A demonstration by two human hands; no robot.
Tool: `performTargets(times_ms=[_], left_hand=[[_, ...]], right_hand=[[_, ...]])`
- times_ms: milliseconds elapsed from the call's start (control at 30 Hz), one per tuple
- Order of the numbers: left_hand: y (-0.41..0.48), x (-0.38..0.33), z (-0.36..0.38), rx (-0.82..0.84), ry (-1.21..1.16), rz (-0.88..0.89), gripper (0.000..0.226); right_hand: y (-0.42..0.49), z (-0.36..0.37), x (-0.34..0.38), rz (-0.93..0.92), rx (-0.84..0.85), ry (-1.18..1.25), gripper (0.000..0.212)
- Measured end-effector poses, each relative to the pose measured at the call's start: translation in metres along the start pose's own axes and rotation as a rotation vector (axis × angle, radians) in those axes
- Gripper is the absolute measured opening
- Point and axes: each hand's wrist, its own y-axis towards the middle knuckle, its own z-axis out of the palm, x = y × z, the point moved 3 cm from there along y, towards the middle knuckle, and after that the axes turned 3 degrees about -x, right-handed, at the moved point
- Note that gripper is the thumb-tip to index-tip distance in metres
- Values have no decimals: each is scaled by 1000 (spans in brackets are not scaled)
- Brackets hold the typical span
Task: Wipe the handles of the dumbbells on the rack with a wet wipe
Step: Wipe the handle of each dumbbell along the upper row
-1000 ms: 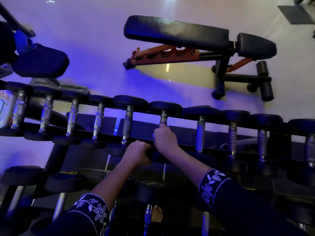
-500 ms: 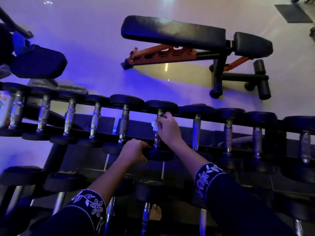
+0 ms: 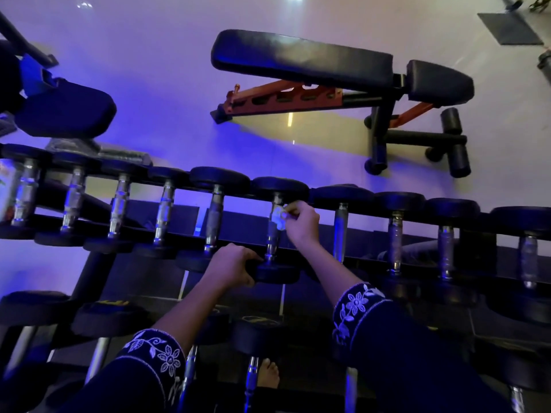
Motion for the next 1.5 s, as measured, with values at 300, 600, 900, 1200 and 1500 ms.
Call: performTargets(times_ms=[300, 600, 900, 1200, 1500], left_hand=[[3, 1, 2, -11, 15, -33, 67], [-5, -5, -3, -55, 11, -25, 63], [-20, -51, 12, -74, -82, 70, 47], [-5, -125, 24, -82, -233, 185, 51], [14, -168, 50, 58, 52, 119, 30]], right_hand=[[-34, 3, -21, 93, 76, -8, 18], [-62, -16, -27, 153, 99, 44, 14], [-62, -83, -28, 254, -122, 229, 17], [-38, -112, -38, 110, -208, 151, 13], [-36, -121, -85, -166, 79, -205, 15]])
